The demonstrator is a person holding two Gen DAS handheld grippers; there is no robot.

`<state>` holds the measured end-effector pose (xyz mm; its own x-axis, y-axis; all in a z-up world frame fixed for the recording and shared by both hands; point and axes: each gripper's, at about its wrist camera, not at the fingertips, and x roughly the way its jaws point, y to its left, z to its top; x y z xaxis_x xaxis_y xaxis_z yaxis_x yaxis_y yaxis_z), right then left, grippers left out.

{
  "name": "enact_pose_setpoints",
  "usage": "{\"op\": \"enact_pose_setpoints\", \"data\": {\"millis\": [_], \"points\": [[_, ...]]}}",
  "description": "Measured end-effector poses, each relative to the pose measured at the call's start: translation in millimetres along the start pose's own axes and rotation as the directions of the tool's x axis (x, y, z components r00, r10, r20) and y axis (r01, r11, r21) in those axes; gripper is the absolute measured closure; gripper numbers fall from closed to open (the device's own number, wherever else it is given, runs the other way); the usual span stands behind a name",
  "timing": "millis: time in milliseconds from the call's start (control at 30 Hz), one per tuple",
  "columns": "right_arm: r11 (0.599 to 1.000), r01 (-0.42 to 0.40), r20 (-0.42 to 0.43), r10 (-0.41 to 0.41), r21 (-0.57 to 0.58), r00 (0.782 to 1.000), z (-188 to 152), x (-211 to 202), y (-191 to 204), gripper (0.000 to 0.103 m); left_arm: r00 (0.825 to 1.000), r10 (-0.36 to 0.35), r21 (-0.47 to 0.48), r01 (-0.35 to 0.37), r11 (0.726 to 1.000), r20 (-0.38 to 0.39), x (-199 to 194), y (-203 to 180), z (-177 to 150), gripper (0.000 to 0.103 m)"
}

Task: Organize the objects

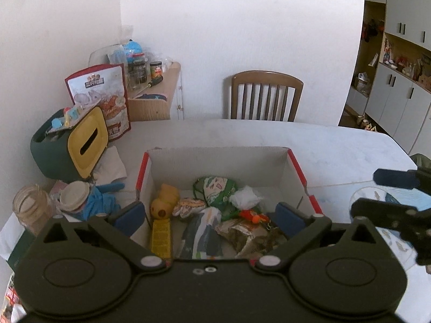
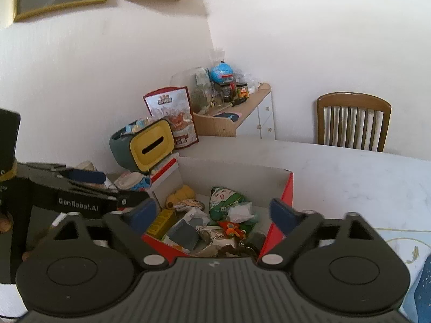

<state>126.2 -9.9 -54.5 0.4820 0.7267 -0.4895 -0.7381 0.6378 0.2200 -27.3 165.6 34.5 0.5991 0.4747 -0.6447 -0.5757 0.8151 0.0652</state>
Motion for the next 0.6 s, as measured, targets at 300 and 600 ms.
{"op": "enact_pose_setpoints", "data": {"millis": [300,600], "points": [[1.000,0.000,0.032,0.000,0.020,0.999,-4.6,-16.3,-1.5,0.000,1.000,-0.003,-0.037,0.002,0.999,-0.016,-12.0,-5.1,-8.8,0.000],[1.000,-0.003,0.036,0.002,0.012,0.999,-11.6,-26.2,1.8,0.000,1.000,0.019,-0.029,-0.019,0.999,-0.007,-23.3,-13.8,-15.6,0.000]]}}
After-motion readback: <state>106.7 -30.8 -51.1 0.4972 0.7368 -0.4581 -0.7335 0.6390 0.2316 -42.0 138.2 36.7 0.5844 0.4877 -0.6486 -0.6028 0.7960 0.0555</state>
